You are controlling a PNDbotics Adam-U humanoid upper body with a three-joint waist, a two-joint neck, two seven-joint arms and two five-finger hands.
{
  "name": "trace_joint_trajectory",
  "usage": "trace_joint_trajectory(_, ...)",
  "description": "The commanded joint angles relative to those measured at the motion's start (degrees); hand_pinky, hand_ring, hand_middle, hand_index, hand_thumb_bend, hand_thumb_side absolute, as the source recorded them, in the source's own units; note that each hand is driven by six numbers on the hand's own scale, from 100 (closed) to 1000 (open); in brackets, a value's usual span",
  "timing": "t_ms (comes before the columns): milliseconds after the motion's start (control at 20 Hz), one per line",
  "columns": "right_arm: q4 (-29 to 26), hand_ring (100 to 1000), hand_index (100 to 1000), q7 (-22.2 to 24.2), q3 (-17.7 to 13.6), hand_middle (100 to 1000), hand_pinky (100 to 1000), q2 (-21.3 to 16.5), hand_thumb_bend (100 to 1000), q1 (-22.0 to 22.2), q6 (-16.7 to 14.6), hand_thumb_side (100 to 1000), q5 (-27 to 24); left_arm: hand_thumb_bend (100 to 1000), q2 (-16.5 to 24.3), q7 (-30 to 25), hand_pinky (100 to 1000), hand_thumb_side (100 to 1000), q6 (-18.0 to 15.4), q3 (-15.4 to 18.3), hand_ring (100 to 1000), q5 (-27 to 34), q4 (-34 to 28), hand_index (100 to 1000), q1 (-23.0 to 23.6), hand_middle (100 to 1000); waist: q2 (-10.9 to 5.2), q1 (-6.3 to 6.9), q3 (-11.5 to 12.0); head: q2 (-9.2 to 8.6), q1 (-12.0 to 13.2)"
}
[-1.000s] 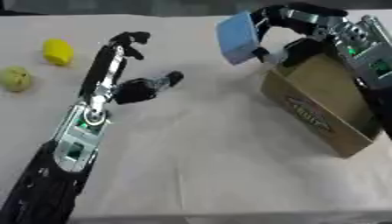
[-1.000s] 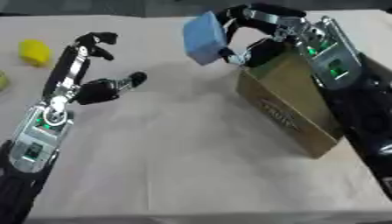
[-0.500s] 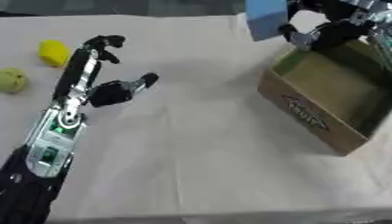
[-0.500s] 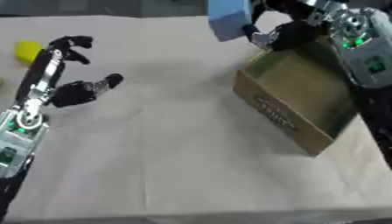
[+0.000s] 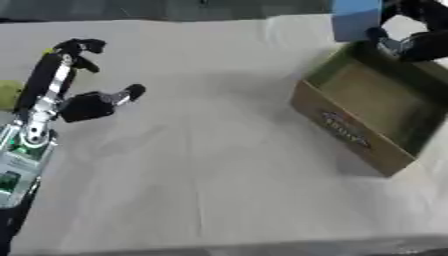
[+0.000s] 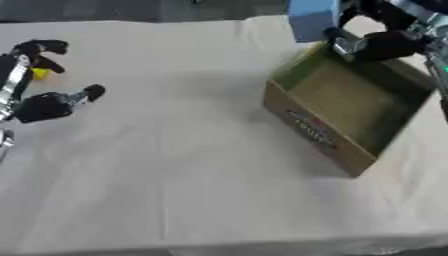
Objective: Pick up the objects with one hand, pass them to the other hand, and then place them into the box on the other side of the table.
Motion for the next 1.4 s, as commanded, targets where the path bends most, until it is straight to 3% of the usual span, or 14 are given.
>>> trace_joint_trajectory(50,-1.09,650,420,-1.55,-1.64,341,932,-2.88,100,1.15,-0.17,133,1.50,697,3.38,0.90,793,513,0.70,1.64,629,1.19,-2.58,849,0.38,739,-2.20,0.71,-0.06,0.11,-0.20)
trace_joint_trajectory(150,-0.71,651,420,-2.27,-2.11,342,931,-3.04,100,2.76,-0.25,100,2.45,696,4.29,1.65,793,506,1.06,2.33,627,1.63,-3.22,848,1.14,738,-2.14,0.79,-0.02,0.11,-0.19)
trace_joint_trajectory(200,-0.51,652,421,-2.62,-2.34,343,931,-3.10,100,3.48,-0.38,136,3.02,697,4.63,2.07,792,508,1.23,2.74,625,1.83,-3.54,847,1.44,738,-2.10,0.82,0.02,0.11,-0.15)
trace_joint_trajectory(250,-0.23,652,423,-3.01,-2.59,344,931,-3.09,100,4.22,-0.50,100,3.67,667,4.90,2.57,792,521,1.41,3.23,624,2.07,-3.92,845,1.75,737,-2.06,0.84,0.06,0.11,-0.14)
trace_joint_trajectory(400,0.96,653,428,-4.15,-3.16,346,929,-2.91,100,6.32,-0.75,144,5.73,687,5.05,4.06,792,501,1.80,4.69,620,2.85,-5.13,842,2.70,737,-1.89,0.86,0.27,0.11,-0.85)
trace_joint_trajectory(800,3.79,664,443,-6.40,-4.02,361,928,-1.92,100,9.46,-1.88,133,10.75,677,4.45,6.24,790,490,1.93,6.47,614,3.48,-7.26,842,3.59,737,-1.52,0.84,0.59,0.11,-5.09)
trace_joint_trajectory(1150,5.62,666,443,-7.39,-4.19,361,927,-1.40,100,9.70,-2.50,134,12.66,674,4.34,6.20,790,492,1.90,6.40,613,3.51,-7.86,842,3.83,738,-1.39,0.84,0.56,0.11,-10.50)
trace_joint_trajectory(1400,6.39,675,460,-7.53,-3.96,374,926,-1.43,100,9.55,-2.89,129,13.76,672,4.32,6.28,790,494,1.90,6.44,612,3.52,-8.15,843,3.95,738,-1.31,0.90,0.51,0.11,-12.01)
